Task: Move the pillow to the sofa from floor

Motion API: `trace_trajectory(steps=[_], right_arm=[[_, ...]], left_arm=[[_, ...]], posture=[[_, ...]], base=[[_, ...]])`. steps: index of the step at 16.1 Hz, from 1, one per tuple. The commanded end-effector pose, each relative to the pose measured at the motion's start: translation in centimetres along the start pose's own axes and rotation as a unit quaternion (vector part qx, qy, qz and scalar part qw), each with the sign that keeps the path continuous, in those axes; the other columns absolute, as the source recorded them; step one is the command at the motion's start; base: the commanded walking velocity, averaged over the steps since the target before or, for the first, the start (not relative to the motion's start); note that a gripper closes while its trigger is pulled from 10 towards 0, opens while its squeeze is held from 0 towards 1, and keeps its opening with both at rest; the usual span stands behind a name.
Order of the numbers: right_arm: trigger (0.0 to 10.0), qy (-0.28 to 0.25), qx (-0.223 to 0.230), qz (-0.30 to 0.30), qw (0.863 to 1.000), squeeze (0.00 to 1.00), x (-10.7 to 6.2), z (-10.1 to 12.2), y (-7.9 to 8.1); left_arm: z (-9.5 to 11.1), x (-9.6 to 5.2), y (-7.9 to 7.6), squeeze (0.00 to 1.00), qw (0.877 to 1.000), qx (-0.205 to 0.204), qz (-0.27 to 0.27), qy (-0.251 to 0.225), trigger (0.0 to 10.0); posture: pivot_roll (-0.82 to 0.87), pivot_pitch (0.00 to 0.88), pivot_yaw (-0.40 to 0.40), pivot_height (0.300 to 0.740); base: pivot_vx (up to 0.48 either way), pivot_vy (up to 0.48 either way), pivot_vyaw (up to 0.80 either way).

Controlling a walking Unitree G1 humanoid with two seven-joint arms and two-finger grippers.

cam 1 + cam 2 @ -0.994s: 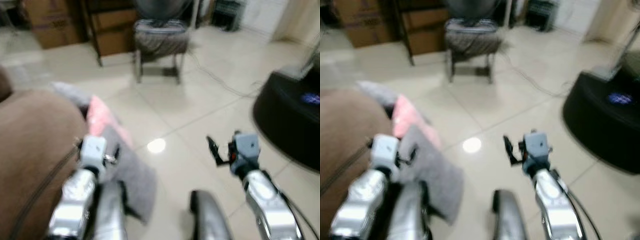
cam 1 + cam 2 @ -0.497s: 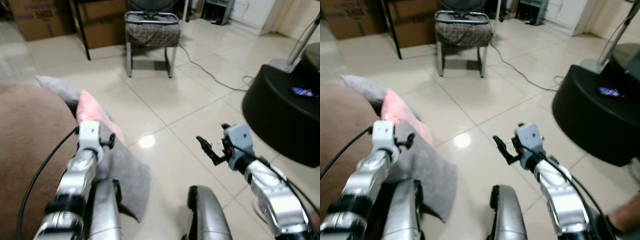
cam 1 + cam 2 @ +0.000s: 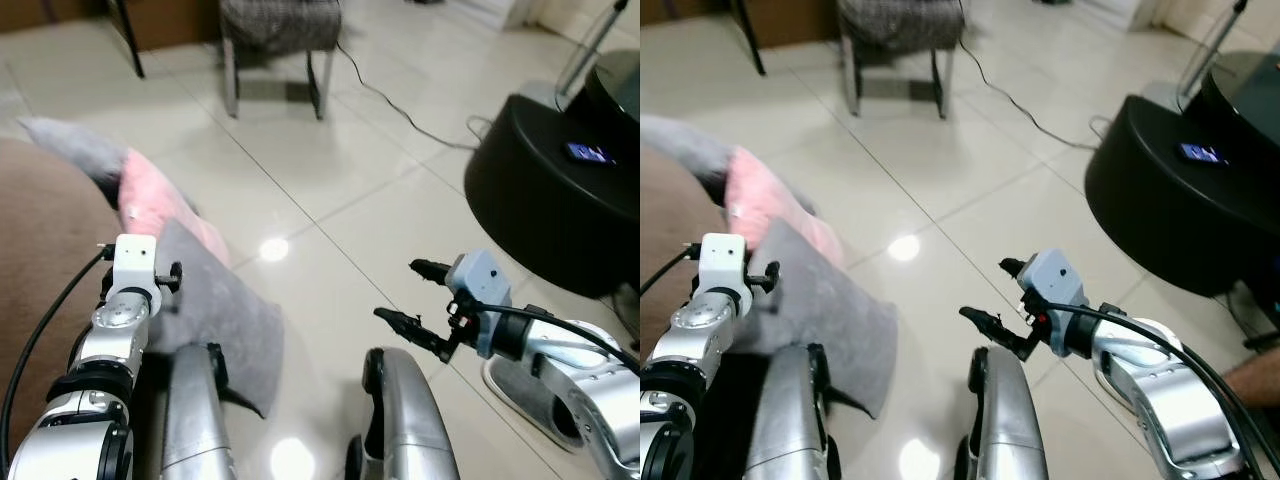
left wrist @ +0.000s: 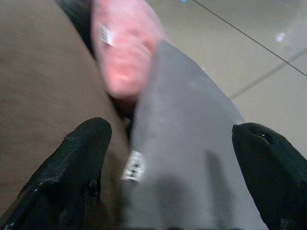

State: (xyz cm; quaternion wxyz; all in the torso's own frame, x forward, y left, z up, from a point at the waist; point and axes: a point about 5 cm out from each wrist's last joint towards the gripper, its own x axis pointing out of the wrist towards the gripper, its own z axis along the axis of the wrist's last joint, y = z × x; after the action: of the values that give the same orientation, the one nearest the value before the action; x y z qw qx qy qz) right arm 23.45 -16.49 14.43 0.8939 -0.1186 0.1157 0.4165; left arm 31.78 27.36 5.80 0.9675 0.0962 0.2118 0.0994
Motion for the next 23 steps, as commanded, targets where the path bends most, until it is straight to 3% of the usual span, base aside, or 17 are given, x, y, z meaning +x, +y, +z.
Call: trace_trajectory(steps=[1,5,10,11,12,13,14,15,23], right_arm=[[10.0,0.004,0.013,0.0,1.0,0.0,-0.5,-0.2,0.1],[10.0,0.009,0.03,0.016,0.999,0.0,-0.9,0.0,1.6],[10.0,0.018,0.04,0.041,0.998,0.0,-1.4,-0.1,3.1],[10.0,0.021,0.041,0.047,0.998,0.0,-1.5,0.0,3.2],[10.0,0.022,0.041,0.046,0.998,0.0,-1.5,0.0,3.2],[10.0,0.021,0.042,0.038,0.998,0.0,-1.5,0.0,3.0],[10.0,0.02,0.045,0.034,0.998,0.0,-1.5,0.0,3.0],[10.0,0.019,0.045,0.034,0.998,0.0,-1.4,0.0,3.0],[10.0,0.016,0.051,0.039,0.998,0.0,-0.9,0.3,3.4]], left_arm=[[-0.7,0.0,-0.5,0.0,1.0,0.007,-0.019,0.018,10.0],[-2.0,-0.1,0.6,0.0,0.996,0.067,0.016,0.053,10.0],[-4.5,-0.7,0.4,0.0,0.987,0.115,-0.015,0.114,10.0],[-4.9,-0.8,0.4,0.0,0.986,0.106,-0.018,0.128,4.9],[-5.2,-0.8,0.3,0.0,0.986,0.097,-0.023,0.136,4.4],[-5.3,-0.9,0.2,0.0,0.985,0.093,-0.031,0.142,2.8],[-5.3,-0.9,0.2,0.0,0.985,0.093,-0.032,0.142,2.4],[-5.3,-0.9,0.3,0.0,0.985,0.09,-0.031,0.141,0.0],[-5.0,-0.8,0.6,0.0,0.986,0.088,-0.032,0.139,0.0]], posture=[[-0.12,0.208,-0.138,0.512],[-0.13,0.237,-0.121,0.512],[-0.13,0.257,-0.116,0.512],[-0.13,0.257,-0.115,0.512],[-0.13,0.257,-0.115,0.512],[-0.13,0.257,-0.115,0.512],[-0.13,0.256,-0.114,0.512],[-0.13,0.255,-0.113,0.512],[-0.12,0.246,-0.101,0.512]], base=[[0.0,0.0,0.0],[0.0,0.0,0.0],[0.0,0.0,0.0],[0.0,0.0,0.0],[0.0,0.0,0.0],[0.0,0.0,0.0],[0.0,0.0,0.0],[0.0,0.0,0.0],[0.0,0.0,0.0]])
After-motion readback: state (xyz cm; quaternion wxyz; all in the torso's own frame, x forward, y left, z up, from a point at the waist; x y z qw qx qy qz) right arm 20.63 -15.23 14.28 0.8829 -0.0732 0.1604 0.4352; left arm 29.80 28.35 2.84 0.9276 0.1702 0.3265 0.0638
